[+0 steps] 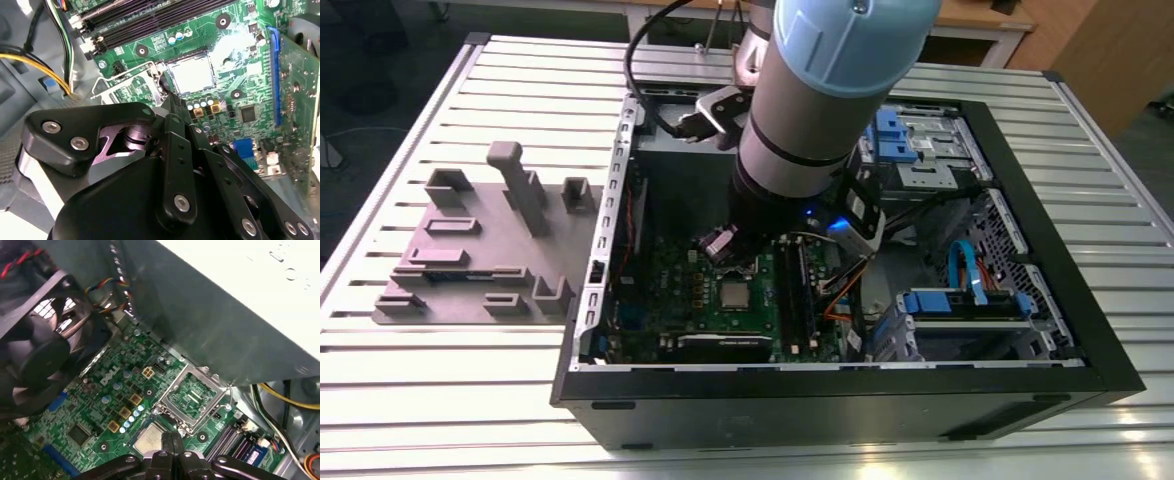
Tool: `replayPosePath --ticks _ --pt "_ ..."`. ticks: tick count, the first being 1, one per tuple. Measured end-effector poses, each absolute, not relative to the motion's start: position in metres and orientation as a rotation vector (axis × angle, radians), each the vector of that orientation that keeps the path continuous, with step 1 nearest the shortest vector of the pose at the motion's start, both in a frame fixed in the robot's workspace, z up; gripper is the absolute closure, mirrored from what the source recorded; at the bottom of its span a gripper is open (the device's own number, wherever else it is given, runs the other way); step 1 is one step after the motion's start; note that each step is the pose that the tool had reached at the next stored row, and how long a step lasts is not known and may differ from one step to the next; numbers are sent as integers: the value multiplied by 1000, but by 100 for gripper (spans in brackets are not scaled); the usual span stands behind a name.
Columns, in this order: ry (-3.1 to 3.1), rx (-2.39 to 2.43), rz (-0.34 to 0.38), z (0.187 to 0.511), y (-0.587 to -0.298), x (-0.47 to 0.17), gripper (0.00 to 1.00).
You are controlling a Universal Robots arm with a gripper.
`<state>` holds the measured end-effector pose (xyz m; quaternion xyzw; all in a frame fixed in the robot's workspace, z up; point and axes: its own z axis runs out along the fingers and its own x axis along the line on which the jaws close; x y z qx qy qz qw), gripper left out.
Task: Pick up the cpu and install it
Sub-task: 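Close the cpu cover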
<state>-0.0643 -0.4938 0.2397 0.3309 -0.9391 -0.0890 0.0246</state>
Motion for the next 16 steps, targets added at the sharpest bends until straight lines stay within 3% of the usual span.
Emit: replayPosePath --ticks 16 --pt "-2902 1031 -275 239 -494 -61 90"
